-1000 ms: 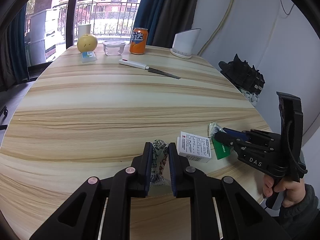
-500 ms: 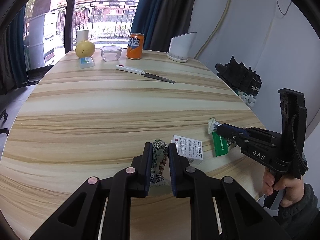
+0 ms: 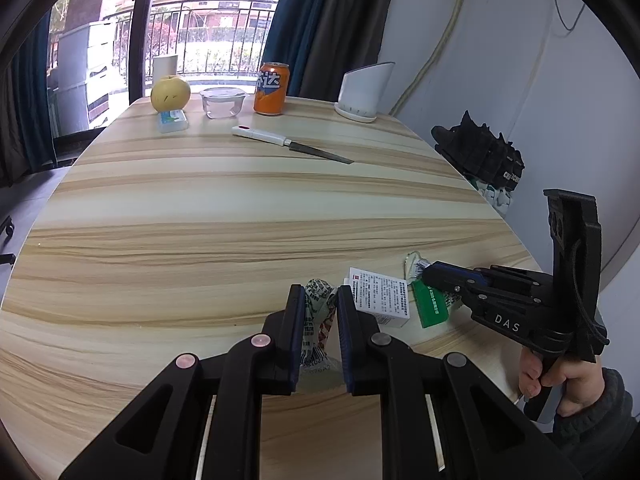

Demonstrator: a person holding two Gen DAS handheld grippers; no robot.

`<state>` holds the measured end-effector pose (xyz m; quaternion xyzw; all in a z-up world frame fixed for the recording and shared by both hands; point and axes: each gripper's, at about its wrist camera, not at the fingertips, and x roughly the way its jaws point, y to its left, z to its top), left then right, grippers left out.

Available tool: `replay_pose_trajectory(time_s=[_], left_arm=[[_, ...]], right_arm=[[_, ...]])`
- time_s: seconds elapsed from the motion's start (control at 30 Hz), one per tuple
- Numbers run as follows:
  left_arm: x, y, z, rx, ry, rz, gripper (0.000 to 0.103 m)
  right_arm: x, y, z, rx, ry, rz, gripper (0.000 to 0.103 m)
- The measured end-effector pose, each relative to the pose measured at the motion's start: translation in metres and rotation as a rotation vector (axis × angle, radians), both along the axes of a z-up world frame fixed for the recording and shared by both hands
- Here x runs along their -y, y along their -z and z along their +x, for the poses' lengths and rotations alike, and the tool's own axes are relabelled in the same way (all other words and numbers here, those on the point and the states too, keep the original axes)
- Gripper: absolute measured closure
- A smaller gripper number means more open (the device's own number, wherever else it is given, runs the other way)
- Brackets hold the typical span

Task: Collect trash
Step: 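Grasp the green-and-white wrapper with the right gripper while left holds its wrapper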

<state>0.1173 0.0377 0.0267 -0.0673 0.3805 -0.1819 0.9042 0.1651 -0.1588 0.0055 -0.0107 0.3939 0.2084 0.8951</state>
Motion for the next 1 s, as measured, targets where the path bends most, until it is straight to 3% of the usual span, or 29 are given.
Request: replay_pose_trajectory(time_s=[0.4, 0.77, 1.0], left_arm=[[0.002, 0.001, -0.001, -0.003, 0.003, 0.001, 0.092], [0.002, 0.003, -0.001, -0.006, 0.006, 0.000, 0.092], [0.001, 0.003, 0.000, -0.005, 0.002, -0.004, 0.092]], right_arm=[[0.013, 0.009, 0.009, -0.066, 0.034, 0.096, 0.089], [0.008, 0.010, 0.013, -0.073, 0.035, 0.103, 0.089], [0.009, 0.005, 0.011, -0.038, 0.037, 0.086, 0.096]])
